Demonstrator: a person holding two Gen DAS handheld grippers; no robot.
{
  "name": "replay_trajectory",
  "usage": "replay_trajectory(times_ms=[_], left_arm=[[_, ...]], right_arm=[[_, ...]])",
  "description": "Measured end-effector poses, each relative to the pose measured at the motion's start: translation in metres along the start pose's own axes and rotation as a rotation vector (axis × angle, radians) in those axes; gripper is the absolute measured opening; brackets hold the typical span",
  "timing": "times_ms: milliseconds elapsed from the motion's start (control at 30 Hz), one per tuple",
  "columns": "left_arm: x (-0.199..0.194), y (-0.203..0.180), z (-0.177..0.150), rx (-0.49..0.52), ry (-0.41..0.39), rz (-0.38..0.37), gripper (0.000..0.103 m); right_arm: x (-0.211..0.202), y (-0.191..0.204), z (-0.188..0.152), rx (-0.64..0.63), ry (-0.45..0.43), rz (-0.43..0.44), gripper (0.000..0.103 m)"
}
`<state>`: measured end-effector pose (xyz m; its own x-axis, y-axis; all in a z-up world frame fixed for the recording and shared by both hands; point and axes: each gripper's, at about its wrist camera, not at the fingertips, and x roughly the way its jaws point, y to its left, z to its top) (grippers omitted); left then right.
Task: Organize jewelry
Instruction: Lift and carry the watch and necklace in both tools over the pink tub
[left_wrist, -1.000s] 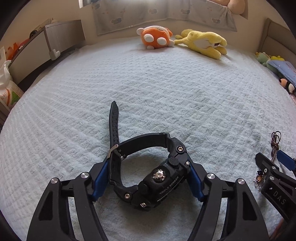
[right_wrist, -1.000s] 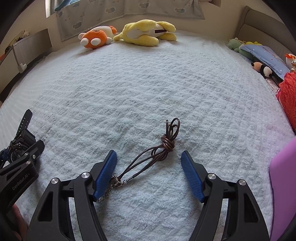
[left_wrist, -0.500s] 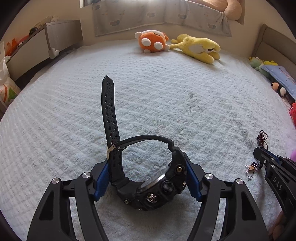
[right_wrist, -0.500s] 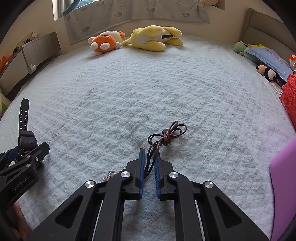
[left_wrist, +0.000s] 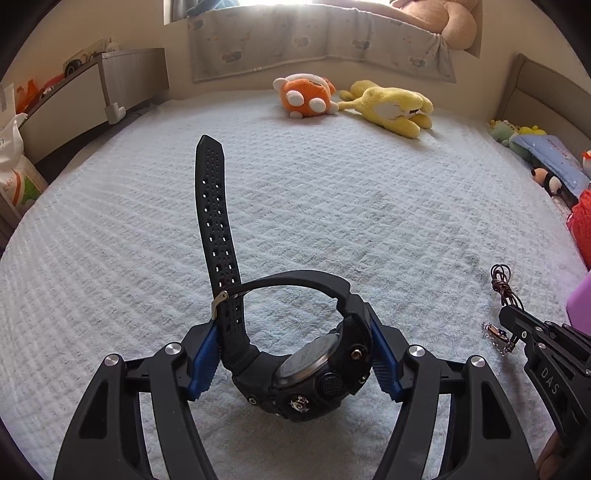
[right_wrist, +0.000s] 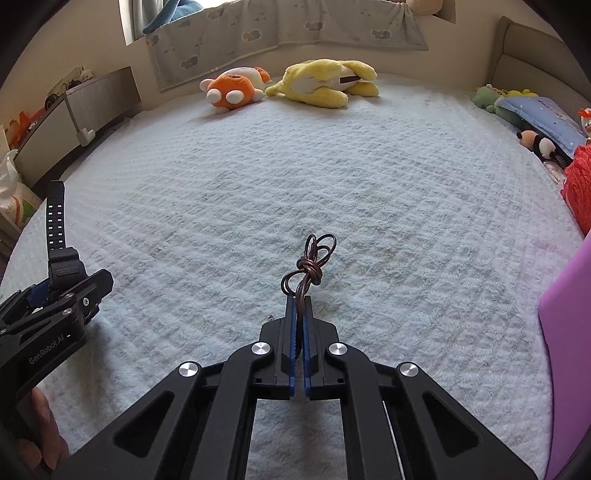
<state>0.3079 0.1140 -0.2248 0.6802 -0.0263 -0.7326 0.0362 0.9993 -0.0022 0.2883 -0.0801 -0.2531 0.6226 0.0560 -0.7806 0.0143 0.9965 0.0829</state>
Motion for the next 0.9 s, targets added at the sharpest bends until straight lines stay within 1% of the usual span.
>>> replay_trajectory(times_ms=[267, 500, 633, 733, 900], left_arm=[[-0.038, 0.012, 0.003, 0.001, -0.012, -0.001, 0.067], [-0.089, 0.02, 0.009, 0.013, -0.005, 0.001, 0.067], [-0.126, 0.023, 0.018, 0.026, -0.015, -0.009, 0.067], [-0.156, 0.021, 0.023, 0.055, -0.021, -0.027, 0.067], [-0.206, 0.011, 0.029, 0.106, 0.002, -0.076, 0.067]], right_arm=[[-0.035, 0.016, -0.006, -0.017, 0.001, 0.016, 0.003], [-0.088, 0.031, -0.007, -0.018, 0.011, 0.036, 0.003], [-0.129, 0.035, -0.004, 0.002, 0.009, 0.038, 0.003], [-0.163, 0.036, -0.003, 0.017, 0.003, 0.033, 0.003], [-0.224, 0.033, -0.003, 0.038, 0.005, 0.016, 0.003]])
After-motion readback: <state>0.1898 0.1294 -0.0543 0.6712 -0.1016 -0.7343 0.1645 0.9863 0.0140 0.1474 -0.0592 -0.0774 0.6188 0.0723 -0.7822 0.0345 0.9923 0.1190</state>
